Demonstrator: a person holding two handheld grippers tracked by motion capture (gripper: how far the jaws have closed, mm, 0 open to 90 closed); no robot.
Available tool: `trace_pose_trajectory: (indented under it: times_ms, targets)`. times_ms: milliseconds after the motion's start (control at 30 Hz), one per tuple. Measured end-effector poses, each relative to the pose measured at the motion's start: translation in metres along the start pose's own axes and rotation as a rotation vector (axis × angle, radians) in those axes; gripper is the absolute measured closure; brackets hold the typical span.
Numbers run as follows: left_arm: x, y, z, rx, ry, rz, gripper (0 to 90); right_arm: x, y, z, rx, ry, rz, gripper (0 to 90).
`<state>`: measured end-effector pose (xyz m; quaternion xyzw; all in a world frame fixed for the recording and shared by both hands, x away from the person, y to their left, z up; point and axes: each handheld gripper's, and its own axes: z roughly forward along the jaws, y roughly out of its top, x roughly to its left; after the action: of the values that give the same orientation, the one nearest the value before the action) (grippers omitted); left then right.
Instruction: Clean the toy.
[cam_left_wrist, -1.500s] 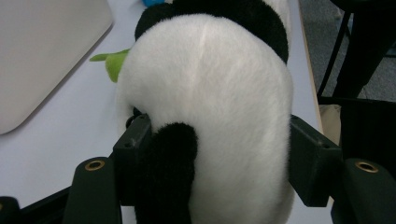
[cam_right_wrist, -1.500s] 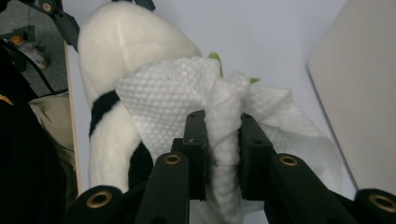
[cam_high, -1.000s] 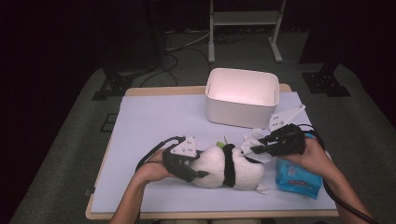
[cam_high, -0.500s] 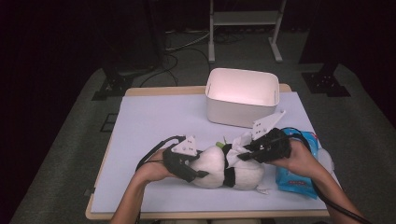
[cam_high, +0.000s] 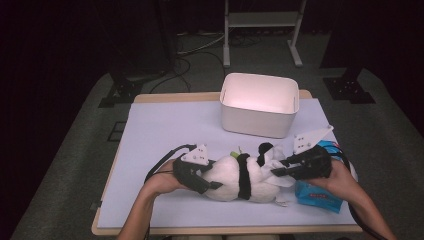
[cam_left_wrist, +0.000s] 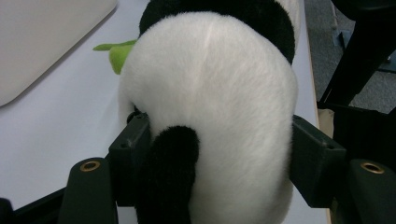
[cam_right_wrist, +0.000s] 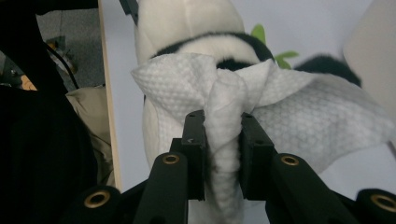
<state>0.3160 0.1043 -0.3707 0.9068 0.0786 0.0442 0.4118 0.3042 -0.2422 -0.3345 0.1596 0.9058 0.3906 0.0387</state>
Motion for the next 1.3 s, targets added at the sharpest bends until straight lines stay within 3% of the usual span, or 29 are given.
trace_pose_trajectory:
  times_ms: [167,267,433,533,733,933,1100,1300]
  targets:
    - [0.0,0.0,0.0,0.003,-0.001,-0.001,31.6,-0.005,-0.02,-0.002,-0.008,-0.006,0.053,74.3]
    - [0.0,0.001,0.0,0.005,0.0,-0.001,31.7,-0.006,-0.023,-0.003,-0.013,-0.006,0.061,74.3]
    - [0.001,0.002,-0.001,0.01,0.0,-0.013,31.9,-0.004,-0.008,-0.002,-0.007,-0.009,0.027,74.3]
    - [0.0,0.003,-0.001,0.019,0.006,-0.018,31.8,0.0,0.008,0.003,0.031,-0.023,-0.024,74.2]
    - [-0.002,0.005,-0.001,0.009,0.008,-0.019,31.9,0.004,0.039,0.013,0.061,-0.002,-0.084,74.2]
    - [-0.004,0.006,-0.002,0.011,0.007,-0.014,31.8,0.007,0.058,0.028,0.083,0.024,-0.111,74.2]
    - [-0.001,0.003,-0.001,0.003,0.004,-0.023,31.2,0.003,0.059,0.031,0.096,0.032,-0.111,74.4]
    - [-0.002,0.006,-0.001,-0.009,0.006,-0.009,31.1,0.0,0.043,0.02,0.082,0.02,-0.08,74.4]
